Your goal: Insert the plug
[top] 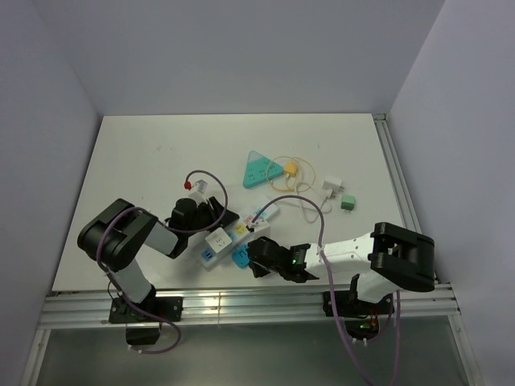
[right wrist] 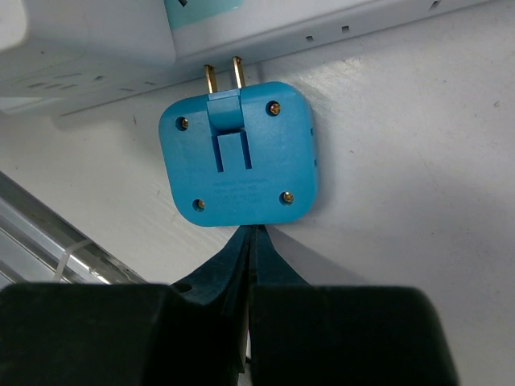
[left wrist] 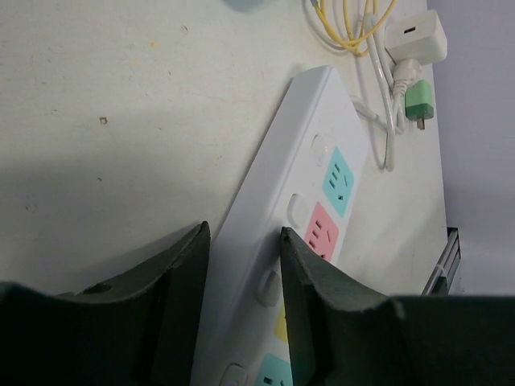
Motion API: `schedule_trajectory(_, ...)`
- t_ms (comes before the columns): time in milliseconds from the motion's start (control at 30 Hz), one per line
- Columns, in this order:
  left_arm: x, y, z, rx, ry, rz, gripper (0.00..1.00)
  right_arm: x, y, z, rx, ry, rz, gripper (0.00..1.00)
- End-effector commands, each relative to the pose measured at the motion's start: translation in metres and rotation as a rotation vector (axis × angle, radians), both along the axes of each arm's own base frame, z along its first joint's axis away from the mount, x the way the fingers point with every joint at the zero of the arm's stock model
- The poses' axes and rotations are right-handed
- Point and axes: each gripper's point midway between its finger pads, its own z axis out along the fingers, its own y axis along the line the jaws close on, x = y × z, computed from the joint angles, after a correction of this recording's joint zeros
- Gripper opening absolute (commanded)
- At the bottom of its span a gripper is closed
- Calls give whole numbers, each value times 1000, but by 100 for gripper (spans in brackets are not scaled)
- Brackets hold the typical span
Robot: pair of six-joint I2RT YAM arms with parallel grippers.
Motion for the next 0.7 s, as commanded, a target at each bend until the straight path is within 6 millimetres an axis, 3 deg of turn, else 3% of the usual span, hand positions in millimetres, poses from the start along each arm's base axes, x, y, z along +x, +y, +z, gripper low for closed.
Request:
schedule_trajectory(0, -62, -5, -50, 62, 171, -159, 44, 22, 9, 10, 32, -60, -82, 0)
schedule_trajectory(233, -64, -6, -64, 98, 192, -171, 44, 23, 5, 16, 34, -72, -93, 0)
schedule_trajectory(667, -65, -6, -76, 163, 198, -201, 44, 42, -8, 25, -13, -129, -119, 0)
